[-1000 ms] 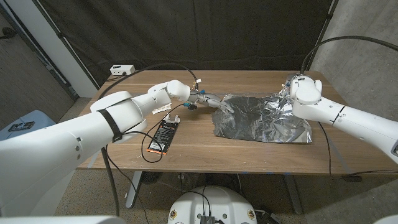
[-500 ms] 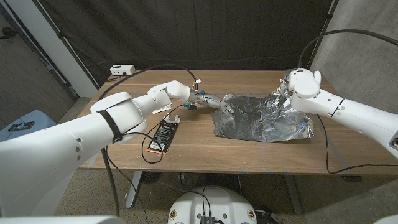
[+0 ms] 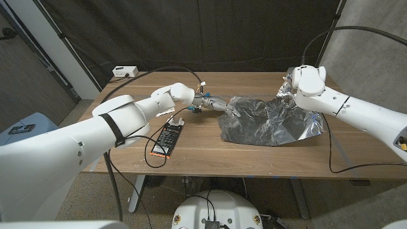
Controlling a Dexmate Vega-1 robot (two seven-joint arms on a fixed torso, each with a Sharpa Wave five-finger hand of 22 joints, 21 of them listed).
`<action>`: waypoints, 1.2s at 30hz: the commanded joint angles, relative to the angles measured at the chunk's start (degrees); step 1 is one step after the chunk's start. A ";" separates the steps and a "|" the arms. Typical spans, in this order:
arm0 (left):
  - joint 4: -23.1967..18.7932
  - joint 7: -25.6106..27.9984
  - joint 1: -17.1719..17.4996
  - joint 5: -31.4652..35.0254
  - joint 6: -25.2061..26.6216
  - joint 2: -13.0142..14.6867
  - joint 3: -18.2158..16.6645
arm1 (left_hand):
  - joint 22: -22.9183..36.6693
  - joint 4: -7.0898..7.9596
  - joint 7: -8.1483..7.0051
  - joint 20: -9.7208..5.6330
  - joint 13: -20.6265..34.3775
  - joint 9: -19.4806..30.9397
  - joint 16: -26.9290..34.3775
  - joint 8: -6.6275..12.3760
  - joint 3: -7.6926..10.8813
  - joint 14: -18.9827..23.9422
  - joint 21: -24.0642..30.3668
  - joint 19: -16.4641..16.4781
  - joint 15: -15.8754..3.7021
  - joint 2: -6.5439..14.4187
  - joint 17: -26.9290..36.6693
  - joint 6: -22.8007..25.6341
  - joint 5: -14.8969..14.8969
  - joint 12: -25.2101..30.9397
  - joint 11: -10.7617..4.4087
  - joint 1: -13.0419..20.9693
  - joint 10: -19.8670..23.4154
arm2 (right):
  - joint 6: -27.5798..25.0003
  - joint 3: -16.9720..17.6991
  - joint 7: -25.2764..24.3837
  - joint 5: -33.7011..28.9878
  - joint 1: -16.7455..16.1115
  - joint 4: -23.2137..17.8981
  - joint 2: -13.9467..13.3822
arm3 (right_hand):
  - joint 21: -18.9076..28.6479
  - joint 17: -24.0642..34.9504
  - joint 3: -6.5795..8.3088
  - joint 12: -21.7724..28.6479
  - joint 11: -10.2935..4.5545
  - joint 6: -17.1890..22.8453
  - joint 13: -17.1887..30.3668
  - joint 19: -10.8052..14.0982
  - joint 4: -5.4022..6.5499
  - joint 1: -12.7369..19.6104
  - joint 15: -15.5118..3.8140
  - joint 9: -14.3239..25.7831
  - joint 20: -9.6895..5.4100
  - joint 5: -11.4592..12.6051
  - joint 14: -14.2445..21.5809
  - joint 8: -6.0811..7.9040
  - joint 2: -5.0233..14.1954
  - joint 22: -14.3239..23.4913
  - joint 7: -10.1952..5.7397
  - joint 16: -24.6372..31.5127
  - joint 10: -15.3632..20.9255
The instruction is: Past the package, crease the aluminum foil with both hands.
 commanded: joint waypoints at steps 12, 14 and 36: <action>-0.58 -1.18 0.73 -0.53 -1.91 0.46 -1.46 | 0.29 -0.35 -0.03 3.16 0.15 0.17 0.11 0.02 0.03 0.73 0.26 3.42 0.34 -0.12 0.06 0.57 -0.10 0.16 -0.05 0.80 0.46 | -2.18 -1.45 6.42 -4.07 3.03 1.13 4.18 | 0.11 0.11 -0.55 -0.37 1.36 -0.79 -0.03 0.40 0.29 0.19 -6.36 0.24 -1.53 -0.22 0.62 -0.76 0.68 0.19 1.18 -0.06 -0.35; -0.60 -1.17 0.81 -0.54 -2.10 0.52 -1.53 | 0.29 -0.36 -0.04 3.16 0.15 0.17 0.10 0.01 0.03 0.72 0.26 3.42 0.35 -0.12 0.06 0.56 -0.10 0.16 -0.04 0.84 0.48 | -3.23 -2.14 7.31 -4.79 3.62 1.49 4.83 | 0.13 0.13 -0.63 -0.40 1.39 -0.74 -0.06 0.47 0.31 0.16 -6.34 0.24 -1.39 -0.27 0.68 -0.78 0.70 0.19 1.27 -0.02 -0.35; -0.59 -1.35 1.10 -0.74 -2.77 1.12 -2.06 | 0.29 -0.40 -0.04 3.16 0.16 0.17 0.10 -0.04 0.10 0.84 0.24 3.43 0.26 -0.07 0.06 0.58 -0.07 0.11 -0.12 1.35 0.50 | -8.17 -8.16 13.26 -6.99 9.60 2.65 9.12 | 0.17 0.53 -1.40 -0.89 4.33 -1.74 0.01 0.94 0.60 -0.06 -5.43 0.17 0.76 -1.07 0.45 -1.99 1.78 0.18 4.06 0.21 -1.69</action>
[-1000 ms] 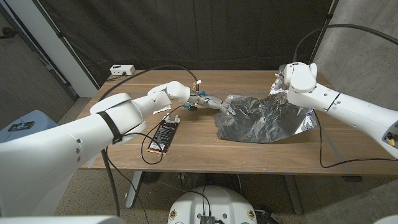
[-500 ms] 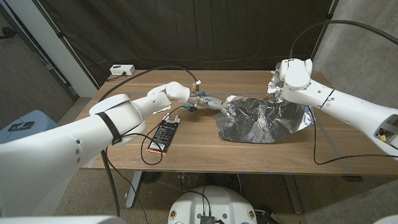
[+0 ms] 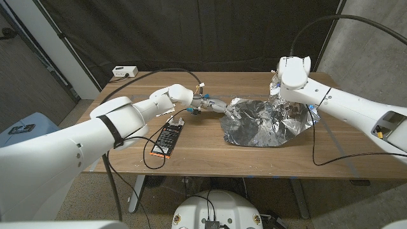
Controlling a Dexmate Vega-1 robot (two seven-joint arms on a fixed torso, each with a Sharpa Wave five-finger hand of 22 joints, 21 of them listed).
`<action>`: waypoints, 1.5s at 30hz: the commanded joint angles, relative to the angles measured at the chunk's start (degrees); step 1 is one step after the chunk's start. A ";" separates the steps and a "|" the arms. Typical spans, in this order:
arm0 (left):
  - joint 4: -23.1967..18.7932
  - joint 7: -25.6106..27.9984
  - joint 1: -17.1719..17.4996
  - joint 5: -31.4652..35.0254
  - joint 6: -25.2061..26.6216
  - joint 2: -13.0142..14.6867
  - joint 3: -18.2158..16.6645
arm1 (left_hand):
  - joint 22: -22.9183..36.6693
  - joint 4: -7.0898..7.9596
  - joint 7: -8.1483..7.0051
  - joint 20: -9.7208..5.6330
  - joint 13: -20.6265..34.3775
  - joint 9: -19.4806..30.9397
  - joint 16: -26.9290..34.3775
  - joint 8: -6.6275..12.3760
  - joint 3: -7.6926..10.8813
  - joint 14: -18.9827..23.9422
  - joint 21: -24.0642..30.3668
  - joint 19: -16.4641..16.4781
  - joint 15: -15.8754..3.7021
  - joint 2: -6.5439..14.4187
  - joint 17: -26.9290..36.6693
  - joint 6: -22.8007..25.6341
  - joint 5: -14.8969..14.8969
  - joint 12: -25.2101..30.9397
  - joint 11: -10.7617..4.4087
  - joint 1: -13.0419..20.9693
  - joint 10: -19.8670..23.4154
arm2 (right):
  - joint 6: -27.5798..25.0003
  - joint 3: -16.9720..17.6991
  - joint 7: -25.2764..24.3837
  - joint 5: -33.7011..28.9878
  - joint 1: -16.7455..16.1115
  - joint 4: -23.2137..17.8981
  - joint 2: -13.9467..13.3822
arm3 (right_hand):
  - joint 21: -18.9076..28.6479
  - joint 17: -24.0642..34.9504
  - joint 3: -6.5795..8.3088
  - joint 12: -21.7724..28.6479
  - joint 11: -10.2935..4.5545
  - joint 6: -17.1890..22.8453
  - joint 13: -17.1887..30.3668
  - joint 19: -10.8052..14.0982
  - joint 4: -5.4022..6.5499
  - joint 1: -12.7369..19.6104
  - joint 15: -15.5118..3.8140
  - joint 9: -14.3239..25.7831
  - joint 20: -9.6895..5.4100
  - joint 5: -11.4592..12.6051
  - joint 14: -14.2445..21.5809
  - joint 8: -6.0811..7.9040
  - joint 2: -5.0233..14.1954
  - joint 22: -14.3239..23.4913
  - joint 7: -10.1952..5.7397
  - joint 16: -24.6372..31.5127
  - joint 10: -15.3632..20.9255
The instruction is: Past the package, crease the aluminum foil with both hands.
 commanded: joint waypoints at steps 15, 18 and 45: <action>0.03 0.01 0.72 -0.77 -1.06 0.72 -0.79 | 0.25 -0.45 -0.04 3.15 0.17 0.17 0.09 -0.03 0.17 0.60 0.13 3.45 -0.01 0.18 -0.02 0.64 -0.05 0.08 -0.16 1.05 0.53 | -4.74 -6.04 2.78 1.60 5.07 2.32 4.30 | 0.29 0.07 -0.54 -0.31 1.90 -0.35 0.06 0.80 0.07 0.20 -4.60 0.17 1.43 -0.68 -0.11 -0.87 1.19 0.16 1.61 0.18 -0.24; -0.21 -0.22 0.90 -0.84 -1.33 0.98 -0.91 | 0.25 -0.46 -0.04 3.13 0.17 0.17 0.09 -0.04 0.19 0.63 0.13 3.48 -0.06 0.18 -0.02 0.64 -0.05 0.06 -0.10 1.15 0.51 | -4.96 -6.48 1.95 2.68 5.37 2.51 4.64 | 0.39 -0.02 -0.54 -0.23 1.80 -0.19 0.08 1.08 0.09 0.19 -4.62 0.17 1.41 -0.75 0.01 -0.88 1.30 0.17 1.61 0.14 -0.06; -2.16 -1.71 2.31 -1.39 -2.08 1.91 -2.37 | 0.24 -0.51 -0.04 3.15 0.17 0.17 0.08 -0.09 0.17 0.77 0.13 3.55 0.03 0.07 -0.01 0.56 -0.08 -0.02 -0.15 1.85 0.49 | -8.04 -11.98 -5.65 12.75 10.76 3.30 6.15 | 1.22 -0.70 -0.62 0.46 1.61 2.01 -0.18 3.84 -0.22 0.85 -5.39 0.12 0.08 -1.62 3.07 -0.99 2.20 0.20 1.88 0.68 2.13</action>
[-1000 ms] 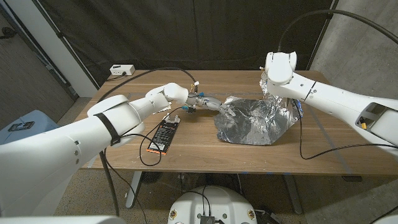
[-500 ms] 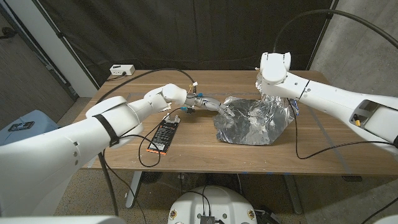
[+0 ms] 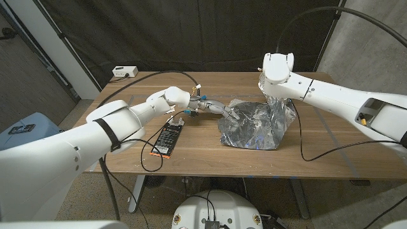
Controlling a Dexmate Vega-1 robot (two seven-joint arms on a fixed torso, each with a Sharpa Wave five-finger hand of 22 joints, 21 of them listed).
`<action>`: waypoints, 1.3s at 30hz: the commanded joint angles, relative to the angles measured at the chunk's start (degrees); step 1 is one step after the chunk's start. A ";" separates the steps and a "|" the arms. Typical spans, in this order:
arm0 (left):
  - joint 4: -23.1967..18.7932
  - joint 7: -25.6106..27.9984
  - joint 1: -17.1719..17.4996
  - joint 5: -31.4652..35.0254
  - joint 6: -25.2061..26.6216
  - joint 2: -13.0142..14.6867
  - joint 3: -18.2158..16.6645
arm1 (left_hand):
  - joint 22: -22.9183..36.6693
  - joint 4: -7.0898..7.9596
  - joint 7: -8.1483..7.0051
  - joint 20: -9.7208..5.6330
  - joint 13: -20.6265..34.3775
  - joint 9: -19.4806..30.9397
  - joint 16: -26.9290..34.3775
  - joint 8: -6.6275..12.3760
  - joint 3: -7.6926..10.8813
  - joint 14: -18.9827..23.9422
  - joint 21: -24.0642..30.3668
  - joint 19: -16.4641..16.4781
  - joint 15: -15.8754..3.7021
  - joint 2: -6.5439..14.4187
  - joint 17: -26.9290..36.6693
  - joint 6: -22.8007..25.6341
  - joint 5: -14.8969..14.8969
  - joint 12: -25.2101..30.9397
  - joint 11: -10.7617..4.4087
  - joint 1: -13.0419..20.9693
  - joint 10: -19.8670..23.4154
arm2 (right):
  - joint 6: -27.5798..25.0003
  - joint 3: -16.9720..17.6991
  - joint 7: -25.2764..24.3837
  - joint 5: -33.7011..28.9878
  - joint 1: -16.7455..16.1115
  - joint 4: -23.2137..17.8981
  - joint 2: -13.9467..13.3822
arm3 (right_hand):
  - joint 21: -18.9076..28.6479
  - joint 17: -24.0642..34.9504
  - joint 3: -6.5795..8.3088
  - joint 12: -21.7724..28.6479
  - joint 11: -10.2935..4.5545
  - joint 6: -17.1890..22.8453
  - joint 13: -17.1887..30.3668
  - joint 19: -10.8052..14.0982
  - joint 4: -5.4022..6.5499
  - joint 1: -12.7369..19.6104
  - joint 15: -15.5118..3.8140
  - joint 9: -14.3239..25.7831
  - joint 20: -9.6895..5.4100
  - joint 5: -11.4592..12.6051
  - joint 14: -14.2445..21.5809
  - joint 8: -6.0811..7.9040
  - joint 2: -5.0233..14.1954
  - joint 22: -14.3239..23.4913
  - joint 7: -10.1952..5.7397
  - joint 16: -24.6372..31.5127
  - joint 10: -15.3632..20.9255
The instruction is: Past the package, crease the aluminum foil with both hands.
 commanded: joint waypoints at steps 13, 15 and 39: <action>-2.54 -1.10 1.39 -0.44 0.33 1.15 -1.26 | 0.25 -0.26 -0.04 3.13 0.18 0.17 0.08 -0.08 -0.11 0.29 0.22 3.56 0.14 0.02 0.04 0.59 -0.12 -0.02 -0.07 1.10 0.55 | -3.00 -2.54 -9.49 14.99 2.90 3.39 2.55 | 0.55 -0.25 -0.24 0.22 0.46 0.22 0.01 1.45 0.12 -0.30 -4.54 0.15 0.48 -0.44 0.98 -0.19 0.70 0.20 0.57 0.25 0.55; -2.55 -0.87 1.41 -0.51 0.55 1.18 -1.44 | 0.25 -0.26 -0.04 3.12 0.18 0.17 0.06 -0.08 -0.12 0.23 0.22 3.56 0.19 0.01 0.04 0.60 -0.12 -0.07 -0.05 1.14 0.43 | -2.81 -2.66 -10.62 16.53 3.03 3.41 2.54 | 0.54 -0.25 -0.25 0.19 0.45 0.27 -0.02 1.46 0.13 -0.32 -4.50 0.14 0.45 -0.46 1.04 -0.20 0.76 0.20 0.65 0.27 0.53; -13.43 -0.01 3.22 -2.88 5.71 5.86 -5.25 | 0.25 -0.20 -0.04 3.12 0.20 0.17 0.03 -0.21 -0.35 0.11 0.19 3.52 0.51 -0.21 0.07 0.10 -0.25 -0.12 0.21 1.57 0.36 | -4.51 -1.97 -23.21 32.52 3.21 3.37 1.30 | 0.63 -0.50 -0.37 -0.07 0.84 0.01 -0.24 2.07 0.12 -0.38 -4.37 0.13 0.47 -0.73 1.13 -0.79 1.18 0.21 1.05 0.01 0.29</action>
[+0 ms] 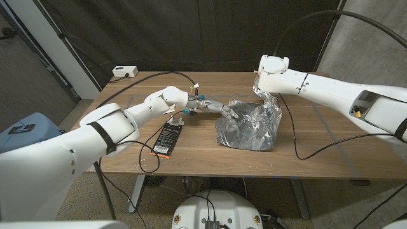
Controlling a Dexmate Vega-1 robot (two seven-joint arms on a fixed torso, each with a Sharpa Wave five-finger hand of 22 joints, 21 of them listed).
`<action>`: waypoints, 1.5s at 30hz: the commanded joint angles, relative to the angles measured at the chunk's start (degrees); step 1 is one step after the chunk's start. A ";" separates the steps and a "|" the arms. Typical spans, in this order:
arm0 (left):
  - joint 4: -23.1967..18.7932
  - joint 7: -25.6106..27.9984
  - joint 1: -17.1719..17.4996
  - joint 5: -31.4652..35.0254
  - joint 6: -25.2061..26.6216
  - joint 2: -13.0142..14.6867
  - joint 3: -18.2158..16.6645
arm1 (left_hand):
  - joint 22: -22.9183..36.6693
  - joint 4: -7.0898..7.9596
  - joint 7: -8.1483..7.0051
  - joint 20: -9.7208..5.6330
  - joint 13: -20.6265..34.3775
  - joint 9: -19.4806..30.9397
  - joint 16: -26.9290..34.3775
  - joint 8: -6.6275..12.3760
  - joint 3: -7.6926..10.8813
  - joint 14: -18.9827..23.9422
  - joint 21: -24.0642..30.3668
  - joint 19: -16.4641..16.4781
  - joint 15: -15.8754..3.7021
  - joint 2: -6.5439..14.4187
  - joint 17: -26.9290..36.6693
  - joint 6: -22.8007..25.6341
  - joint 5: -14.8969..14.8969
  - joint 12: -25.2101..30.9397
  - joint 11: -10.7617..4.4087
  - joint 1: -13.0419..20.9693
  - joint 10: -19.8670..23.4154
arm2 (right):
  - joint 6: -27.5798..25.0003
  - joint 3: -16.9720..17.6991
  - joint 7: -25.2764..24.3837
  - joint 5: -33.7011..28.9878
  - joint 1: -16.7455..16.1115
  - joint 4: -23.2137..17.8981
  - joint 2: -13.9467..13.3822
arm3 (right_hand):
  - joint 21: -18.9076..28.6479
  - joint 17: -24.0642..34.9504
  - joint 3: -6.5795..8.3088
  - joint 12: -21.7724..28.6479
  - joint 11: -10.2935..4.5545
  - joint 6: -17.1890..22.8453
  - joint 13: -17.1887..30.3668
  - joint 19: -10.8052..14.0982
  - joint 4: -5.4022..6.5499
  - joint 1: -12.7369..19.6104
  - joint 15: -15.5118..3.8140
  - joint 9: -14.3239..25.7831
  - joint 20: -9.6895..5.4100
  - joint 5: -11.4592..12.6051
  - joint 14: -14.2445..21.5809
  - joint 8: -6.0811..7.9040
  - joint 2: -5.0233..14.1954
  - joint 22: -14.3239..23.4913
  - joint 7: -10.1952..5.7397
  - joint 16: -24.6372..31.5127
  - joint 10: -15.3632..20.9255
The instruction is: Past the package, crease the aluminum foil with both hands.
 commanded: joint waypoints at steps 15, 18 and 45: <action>-13.01 0.66 2.91 -1.87 4.86 5.54 -3.42 | 0.14 0.10 -0.04 0.07 0.22 0.18 0.10 -0.01 -0.30 0.10 0.20 0.35 0.32 -0.02 0.06 -0.04 -0.11 -0.10 0.29 0.97 0.42 | -0.52 -1.98 -9.75 12.97 2.00 1.86 -0.02 | 0.21 0.01 -0.20 -0.35 0.49 -0.24 -0.14 0.50 -0.36 0.57 -4.11 0.14 0.12 -0.21 0.17 -0.45 0.53 0.09 0.63 -0.17 -0.35; -13.27 0.66 3.03 -1.98 5.01 5.64 -3.56 | 0.14 0.11 -0.04 0.07 0.22 0.18 0.11 0.01 -0.32 0.13 0.20 0.34 0.33 -0.03 0.06 -0.03 -0.13 -0.09 0.30 1.01 0.43 | -0.49 -2.54 -10.39 13.40 2.56 2.15 0.31 | 0.20 0.01 -0.23 -0.41 0.48 -0.28 -0.16 0.51 -0.37 0.58 -4.14 0.14 0.09 -0.23 0.17 -0.51 0.53 0.09 0.60 -0.17 -0.46; -20.73 3.20 5.42 -2.11 8.17 9.33 -5.44 | 0.15 0.13 -0.04 0.13 0.25 0.18 0.14 0.06 -0.48 0.39 0.21 0.40 0.40 -0.04 0.06 -0.03 -0.21 -0.11 0.51 1.40 0.41 | 1.59 -2.72 -13.41 18.08 2.62 3.30 3.66 | 0.11 -0.36 -1.43 -1.20 2.11 -2.16 0.05 0.88 0.54 -1.48 -2.35 0.20 1.42 -0.64 -0.35 -1.93 0.23 0.10 1.80 -0.73 -2.35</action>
